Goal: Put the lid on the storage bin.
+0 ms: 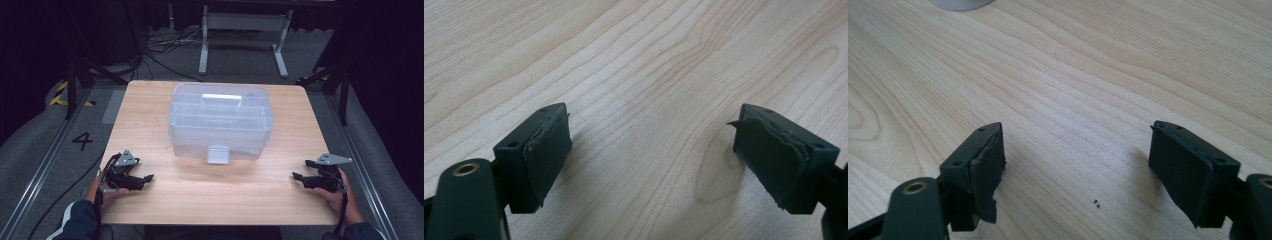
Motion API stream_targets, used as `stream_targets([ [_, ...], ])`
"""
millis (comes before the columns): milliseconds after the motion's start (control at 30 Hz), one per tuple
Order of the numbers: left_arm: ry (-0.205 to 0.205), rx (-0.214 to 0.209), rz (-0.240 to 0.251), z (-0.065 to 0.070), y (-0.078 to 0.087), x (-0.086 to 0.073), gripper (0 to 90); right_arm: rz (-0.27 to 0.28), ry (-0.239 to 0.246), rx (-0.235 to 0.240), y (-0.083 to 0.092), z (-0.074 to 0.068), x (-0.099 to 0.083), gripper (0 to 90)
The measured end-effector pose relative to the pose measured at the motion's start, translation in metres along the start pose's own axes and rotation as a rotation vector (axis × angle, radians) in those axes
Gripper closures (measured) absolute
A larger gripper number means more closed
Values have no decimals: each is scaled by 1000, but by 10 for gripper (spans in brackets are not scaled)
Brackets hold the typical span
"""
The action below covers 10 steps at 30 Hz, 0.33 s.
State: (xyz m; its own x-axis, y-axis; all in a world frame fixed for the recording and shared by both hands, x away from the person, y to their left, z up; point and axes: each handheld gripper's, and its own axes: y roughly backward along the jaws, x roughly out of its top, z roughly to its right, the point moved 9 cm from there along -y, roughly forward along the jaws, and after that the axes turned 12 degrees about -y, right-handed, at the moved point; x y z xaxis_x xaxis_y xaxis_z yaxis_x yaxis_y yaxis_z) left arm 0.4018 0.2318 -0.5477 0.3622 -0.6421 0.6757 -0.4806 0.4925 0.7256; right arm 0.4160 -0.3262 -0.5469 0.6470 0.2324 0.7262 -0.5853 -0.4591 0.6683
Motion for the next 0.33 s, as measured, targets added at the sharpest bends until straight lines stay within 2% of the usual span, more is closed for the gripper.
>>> stream_targets([
  [333, 4, 2, 0, 0, 0, 0, 155, 0, 0, -1, 0, 0, 0, 226],
])
